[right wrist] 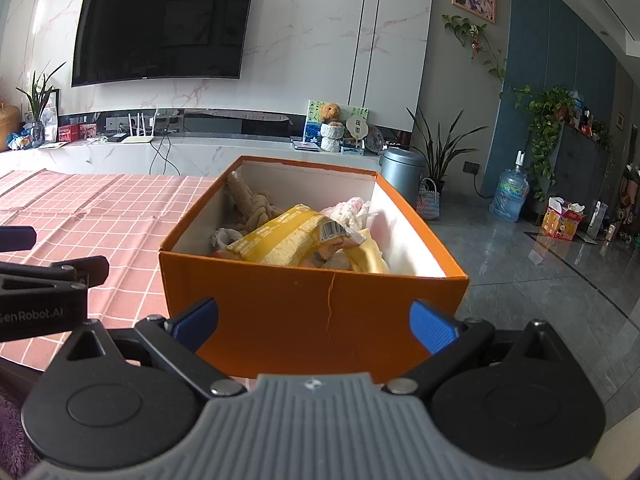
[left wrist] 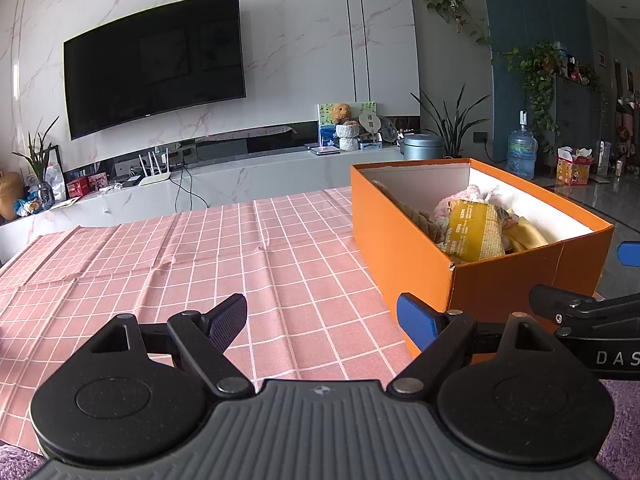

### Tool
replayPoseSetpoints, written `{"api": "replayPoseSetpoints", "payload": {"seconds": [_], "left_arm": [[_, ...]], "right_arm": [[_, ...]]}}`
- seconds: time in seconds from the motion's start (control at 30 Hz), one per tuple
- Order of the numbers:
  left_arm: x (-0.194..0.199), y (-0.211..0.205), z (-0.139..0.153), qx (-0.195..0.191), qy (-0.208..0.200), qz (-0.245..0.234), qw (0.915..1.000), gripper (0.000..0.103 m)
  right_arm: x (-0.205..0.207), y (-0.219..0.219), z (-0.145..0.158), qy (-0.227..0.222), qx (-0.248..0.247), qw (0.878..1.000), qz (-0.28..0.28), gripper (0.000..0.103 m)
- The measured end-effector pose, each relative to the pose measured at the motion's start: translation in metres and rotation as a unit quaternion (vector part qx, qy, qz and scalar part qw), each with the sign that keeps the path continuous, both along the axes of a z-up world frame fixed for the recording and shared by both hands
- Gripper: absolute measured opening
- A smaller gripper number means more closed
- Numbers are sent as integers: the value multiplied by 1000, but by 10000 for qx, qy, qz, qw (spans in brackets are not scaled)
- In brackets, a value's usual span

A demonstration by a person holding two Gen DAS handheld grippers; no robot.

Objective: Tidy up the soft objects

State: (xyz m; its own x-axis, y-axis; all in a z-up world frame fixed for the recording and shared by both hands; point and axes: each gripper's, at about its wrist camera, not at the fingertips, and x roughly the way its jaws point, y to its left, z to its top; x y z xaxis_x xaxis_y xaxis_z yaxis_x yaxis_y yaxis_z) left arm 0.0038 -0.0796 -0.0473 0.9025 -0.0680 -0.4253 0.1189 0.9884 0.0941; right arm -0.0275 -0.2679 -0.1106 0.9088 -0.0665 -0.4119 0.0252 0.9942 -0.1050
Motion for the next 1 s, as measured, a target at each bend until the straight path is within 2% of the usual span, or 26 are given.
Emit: {"api": "replayPoseSetpoints", "payload": {"seconds": [1.0], "left_arm": [[-1,1,3,-49,31,-2,10000,99]], "right_arm": [[0,-2,-4,46,-10,10000,-42,100]]}}
